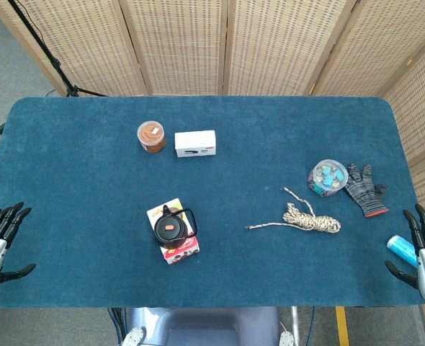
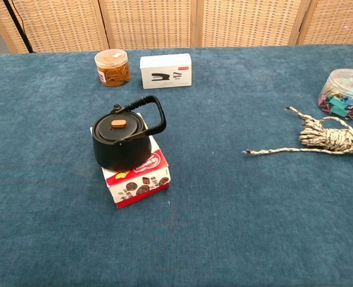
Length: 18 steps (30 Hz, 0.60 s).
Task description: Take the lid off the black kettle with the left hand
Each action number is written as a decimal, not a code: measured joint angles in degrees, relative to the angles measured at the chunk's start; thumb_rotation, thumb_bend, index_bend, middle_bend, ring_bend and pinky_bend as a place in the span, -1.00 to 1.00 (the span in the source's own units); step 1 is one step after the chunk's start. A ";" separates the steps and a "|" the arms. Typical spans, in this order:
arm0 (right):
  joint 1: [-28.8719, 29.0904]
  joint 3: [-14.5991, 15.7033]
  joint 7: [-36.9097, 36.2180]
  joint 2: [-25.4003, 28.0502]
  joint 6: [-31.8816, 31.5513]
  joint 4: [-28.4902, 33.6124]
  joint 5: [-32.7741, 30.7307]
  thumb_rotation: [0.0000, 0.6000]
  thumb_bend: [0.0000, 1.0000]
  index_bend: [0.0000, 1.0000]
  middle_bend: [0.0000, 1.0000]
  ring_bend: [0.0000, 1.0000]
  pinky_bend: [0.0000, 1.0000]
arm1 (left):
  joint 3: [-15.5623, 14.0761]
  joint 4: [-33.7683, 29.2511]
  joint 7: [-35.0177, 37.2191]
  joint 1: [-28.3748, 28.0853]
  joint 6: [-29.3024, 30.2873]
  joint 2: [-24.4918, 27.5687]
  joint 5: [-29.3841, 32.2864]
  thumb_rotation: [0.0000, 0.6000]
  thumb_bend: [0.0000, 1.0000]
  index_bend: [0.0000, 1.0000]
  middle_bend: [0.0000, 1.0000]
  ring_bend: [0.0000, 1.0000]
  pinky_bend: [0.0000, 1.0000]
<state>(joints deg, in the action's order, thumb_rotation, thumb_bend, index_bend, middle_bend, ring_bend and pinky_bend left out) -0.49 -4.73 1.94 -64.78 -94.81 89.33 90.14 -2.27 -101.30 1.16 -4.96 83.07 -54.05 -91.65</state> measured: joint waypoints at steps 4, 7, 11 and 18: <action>0.00 0.04 -0.38 0.07 -0.11 -0.08 0.25 1.00 -1.00 -1.00 -1.00 -1.00 -1.00 | -0.04 -0.08 -1.07 -0.08 -0.35 -0.15 0.15 1.00 -0.82 -1.00 -1.00 -1.00 -1.00; 0.03 0.06 -0.50 0.09 -0.10 -0.18 0.35 1.00 -1.00 -1.00 -1.00 -1.00 -1.00 | -0.12 -0.43 -2.14 -0.34 -1.05 -0.39 0.19 1.00 -0.82 -1.00 -1.00 -1.00 -1.00; 0.07 -0.07 -0.75 0.26 -0.10 -0.04 0.25 1.00 -1.00 -1.00 -1.00 -1.00 -1.00 | 0.11 -1.04 -1.87 -1.24 -1.89 -0.59 -0.14 1.00 -0.78 -1.00 -1.00 -1.00 -1.00; 0.04 -0.22 -1.87 0.71 -0.16 0.20 0.09 1.00 -1.00 -1.00 -1.00 -1.00 -1.00 | 1.47 -4.50 -0.26 -5.79 -6.06 -0.44 -2.68 1.00 -0.59 -0.81 -1.00 -1.00 -1.00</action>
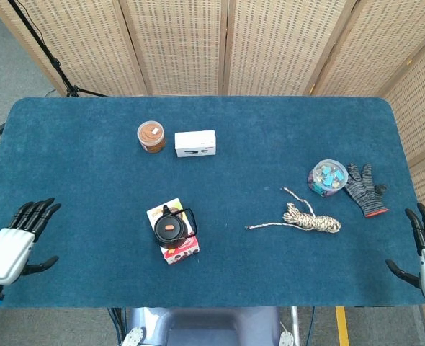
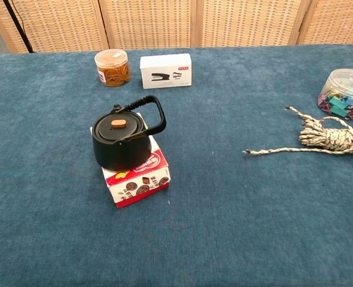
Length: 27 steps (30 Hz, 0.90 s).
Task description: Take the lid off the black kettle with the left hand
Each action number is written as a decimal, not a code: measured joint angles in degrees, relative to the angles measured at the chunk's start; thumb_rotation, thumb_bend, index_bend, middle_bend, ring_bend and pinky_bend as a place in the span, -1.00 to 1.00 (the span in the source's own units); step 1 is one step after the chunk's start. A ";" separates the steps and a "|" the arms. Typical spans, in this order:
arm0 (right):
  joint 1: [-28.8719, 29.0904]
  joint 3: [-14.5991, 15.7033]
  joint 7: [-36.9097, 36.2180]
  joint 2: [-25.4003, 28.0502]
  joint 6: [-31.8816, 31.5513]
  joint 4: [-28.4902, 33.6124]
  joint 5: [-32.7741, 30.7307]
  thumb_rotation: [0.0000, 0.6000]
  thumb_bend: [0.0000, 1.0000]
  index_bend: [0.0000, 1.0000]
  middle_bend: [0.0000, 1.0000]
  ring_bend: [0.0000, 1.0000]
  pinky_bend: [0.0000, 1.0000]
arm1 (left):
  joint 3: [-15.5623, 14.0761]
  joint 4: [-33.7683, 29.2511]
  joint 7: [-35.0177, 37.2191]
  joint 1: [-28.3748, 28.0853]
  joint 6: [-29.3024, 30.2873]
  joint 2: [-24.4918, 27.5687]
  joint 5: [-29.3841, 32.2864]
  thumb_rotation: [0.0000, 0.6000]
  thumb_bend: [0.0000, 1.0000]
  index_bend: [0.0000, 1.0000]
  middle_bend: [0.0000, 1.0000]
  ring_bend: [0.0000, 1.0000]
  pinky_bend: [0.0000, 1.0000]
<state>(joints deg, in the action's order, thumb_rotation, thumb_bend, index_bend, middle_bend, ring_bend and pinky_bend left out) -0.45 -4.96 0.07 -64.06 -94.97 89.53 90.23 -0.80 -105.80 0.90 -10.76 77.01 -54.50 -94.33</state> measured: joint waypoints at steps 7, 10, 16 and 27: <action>-0.06 0.22 -0.76 0.53 0.34 0.32 -0.04 1.00 -1.00 -1.00 -1.00 -1.00 -1.00 | 3.91 -8.44 -4.81 -7.19 -9.32 0.03 5.42 1.00 -0.33 -0.39 -1.00 -1.00 -1.00; -0.06 0.36 -0.95 0.67 0.36 0.47 0.22 1.00 -1.00 -1.00 -1.00 -1.00 -1.00 | 6.11 -10.95 -9.24 -10.33 -12.47 -1.16 10.88 1.00 -0.32 -0.31 -1.00 -1.00 -1.00; 0.12 0.50 -1.58 0.83 0.63 0.70 0.53 1.00 -1.00 -1.00 -1.00 -1.00 -1.00 | 10.02 -14.42 -20.47 -17.00 -16.03 -6.20 24.83 1.00 -0.32 -0.20 -1.00 -1.00 -1.00; 0.37 0.30 -2.76 1.32 1.25 0.66 -0.07 1.00 -1.00 -1.00 -1.00 -1.00 -1.00 | 13.43 -15.04 -41.36 -30.86 -11.40 -24.03 50.50 1.00 -0.32 -0.12 -1.00 -1.00 -1.00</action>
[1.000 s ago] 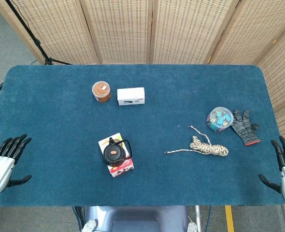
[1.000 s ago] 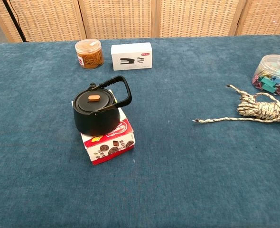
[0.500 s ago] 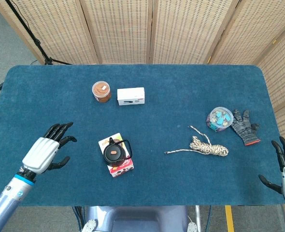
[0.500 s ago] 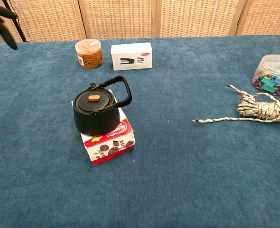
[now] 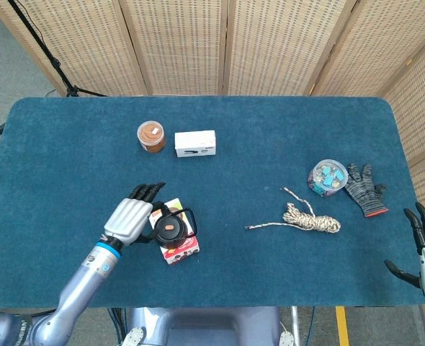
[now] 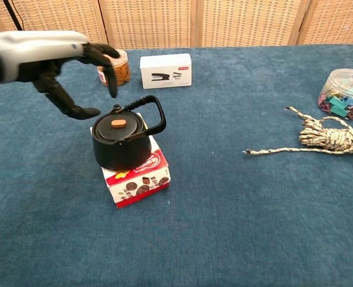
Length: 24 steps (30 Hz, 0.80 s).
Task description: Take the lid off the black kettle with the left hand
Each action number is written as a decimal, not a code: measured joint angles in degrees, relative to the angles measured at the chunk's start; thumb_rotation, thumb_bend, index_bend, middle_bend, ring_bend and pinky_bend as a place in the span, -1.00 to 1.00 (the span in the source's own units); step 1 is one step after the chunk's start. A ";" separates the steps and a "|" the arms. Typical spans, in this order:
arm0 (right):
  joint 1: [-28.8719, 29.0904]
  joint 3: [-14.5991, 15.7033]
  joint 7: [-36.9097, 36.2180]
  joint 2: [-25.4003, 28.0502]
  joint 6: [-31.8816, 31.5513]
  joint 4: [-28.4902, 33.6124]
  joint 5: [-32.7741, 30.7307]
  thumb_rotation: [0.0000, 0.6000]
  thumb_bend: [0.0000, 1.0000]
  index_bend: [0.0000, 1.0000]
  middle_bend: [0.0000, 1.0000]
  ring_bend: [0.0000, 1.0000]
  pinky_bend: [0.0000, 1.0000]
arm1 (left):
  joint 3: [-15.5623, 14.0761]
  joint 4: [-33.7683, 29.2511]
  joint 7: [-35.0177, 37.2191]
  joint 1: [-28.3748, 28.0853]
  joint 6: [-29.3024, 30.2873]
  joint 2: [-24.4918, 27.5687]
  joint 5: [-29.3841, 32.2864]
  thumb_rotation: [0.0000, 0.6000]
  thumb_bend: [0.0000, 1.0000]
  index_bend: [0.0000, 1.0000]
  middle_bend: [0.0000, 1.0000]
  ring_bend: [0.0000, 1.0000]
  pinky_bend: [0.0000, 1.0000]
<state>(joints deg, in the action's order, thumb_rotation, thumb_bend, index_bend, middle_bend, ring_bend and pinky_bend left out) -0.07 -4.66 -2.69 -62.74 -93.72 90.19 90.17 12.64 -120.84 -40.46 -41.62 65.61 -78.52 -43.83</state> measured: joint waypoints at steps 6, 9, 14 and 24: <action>0.02 -0.04 -0.36 0.18 0.12 -0.01 -0.21 1.00 -1.00 -1.00 -1.00 -1.00 -1.00 | -0.58 0.12 -4.18 -2.78 5.92 -5.40 2.81 1.00 -0.32 -0.07 -1.00 -1.00 -1.00; 0.03 -0.04 -0.42 0.25 0.18 0.01 -0.28 1.00 -1.00 -1.00 -1.00 -1.00 -1.00 | -1.08 0.60 -5.33 -3.31 7.95 -6.64 3.57 1.00 -0.32 -0.05 -1.00 -1.00 -1.00; 0.02 -0.07 -0.43 0.35 0.16 0.12 -0.34 1.00 -1.00 -0.99 -1.00 -1.00 -1.00 | -1.49 1.37 -6.71 -4.08 9.94 -7.94 5.75 1.00 -0.32 -0.03 -1.00 -1.00 -1.00; 0.01 -0.02 -0.25 0.39 0.25 0.16 -0.42 1.00 -1.00 -0.99 -1.00 -1.00 -1.00 | -2.36 2.08 -7.26 -4.89 11.15 -9.19 6.78 1.00 -0.32 -0.02 -1.00 -1.00 -1.00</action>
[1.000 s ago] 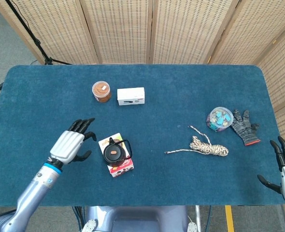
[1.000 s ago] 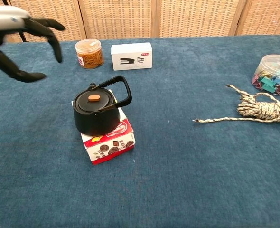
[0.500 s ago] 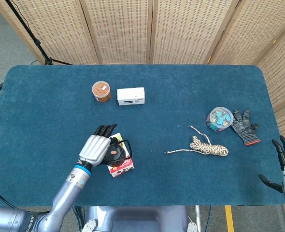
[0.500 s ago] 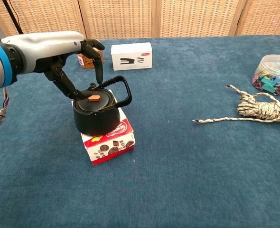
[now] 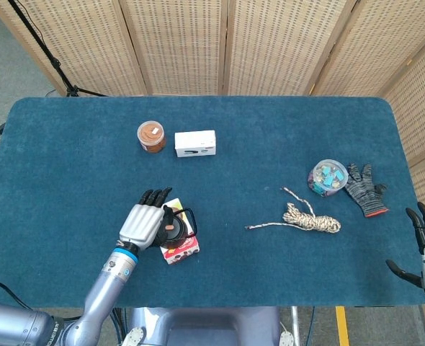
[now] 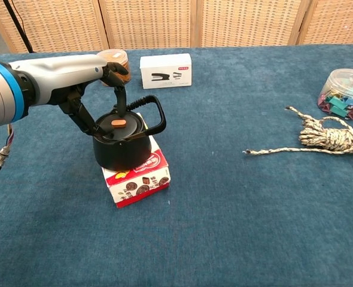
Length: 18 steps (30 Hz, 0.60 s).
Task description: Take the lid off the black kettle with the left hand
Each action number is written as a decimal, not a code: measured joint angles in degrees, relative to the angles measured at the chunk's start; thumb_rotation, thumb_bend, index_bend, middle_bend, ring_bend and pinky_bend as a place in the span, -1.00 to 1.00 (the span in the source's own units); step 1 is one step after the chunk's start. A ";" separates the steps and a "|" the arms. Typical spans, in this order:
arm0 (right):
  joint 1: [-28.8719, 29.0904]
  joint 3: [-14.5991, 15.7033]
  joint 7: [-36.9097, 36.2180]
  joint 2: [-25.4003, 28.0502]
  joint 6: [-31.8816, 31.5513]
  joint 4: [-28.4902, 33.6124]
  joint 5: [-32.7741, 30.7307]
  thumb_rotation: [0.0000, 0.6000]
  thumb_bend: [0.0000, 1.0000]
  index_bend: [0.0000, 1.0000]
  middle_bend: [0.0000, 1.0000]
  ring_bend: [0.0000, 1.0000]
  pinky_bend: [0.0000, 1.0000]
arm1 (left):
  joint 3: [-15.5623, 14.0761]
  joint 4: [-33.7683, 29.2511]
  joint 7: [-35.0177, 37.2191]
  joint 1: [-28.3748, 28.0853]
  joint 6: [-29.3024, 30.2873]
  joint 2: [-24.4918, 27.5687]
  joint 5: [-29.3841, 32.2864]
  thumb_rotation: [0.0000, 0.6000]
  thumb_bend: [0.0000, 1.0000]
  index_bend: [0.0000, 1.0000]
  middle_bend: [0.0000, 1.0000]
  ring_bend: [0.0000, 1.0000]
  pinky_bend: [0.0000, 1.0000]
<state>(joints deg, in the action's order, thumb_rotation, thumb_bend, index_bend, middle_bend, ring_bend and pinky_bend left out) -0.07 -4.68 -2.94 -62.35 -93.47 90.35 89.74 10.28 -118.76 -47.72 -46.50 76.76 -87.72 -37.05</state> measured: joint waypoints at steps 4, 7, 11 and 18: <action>0.03 0.04 0.06 0.00 0.05 -0.01 0.06 1.00 -1.00 -0.99 -1.00 -1.00 -1.00 | -0.29 0.39 -0.48 -0.08 1.29 -0.61 -0.15 1.00 -0.32 -0.02 -1.00 -1.00 -1.00; 0.01 0.06 0.15 0.00 0.01 0.01 0.09 1.00 -1.00 -0.99 -1.00 -1.00 -1.00 | -0.41 0.58 -0.89 -0.21 1.69 -0.99 0.29 1.00 -0.32 -0.02 -1.00 -1.00 -1.00; 0.00 0.08 0.27 -0.02 0.06 0.03 0.03 1.00 -1.00 -0.99 -1.00 -1.00 -1.00 | -0.48 0.51 -1.67 -0.52 2.14 -1.42 1.21 1.00 -0.32 0.00 -1.00 -1.00 -1.00; 0.11 0.24 0.86 -0.25 0.30 0.04 0.19 1.00 -1.00 -0.99 -1.00 -1.00 -1.00 | -0.41 0.75 -1.81 -0.75 2.75 -1.94 1.43 1.00 -0.27 0.14 -1.00 -1.00 -1.00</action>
<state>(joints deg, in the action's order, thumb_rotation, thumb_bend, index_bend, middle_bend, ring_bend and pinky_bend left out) 0.04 -4.44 -2.08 -62.59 -93.17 90.39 89.94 9.87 -118.01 -49.54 -47.25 79.51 -89.66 -35.63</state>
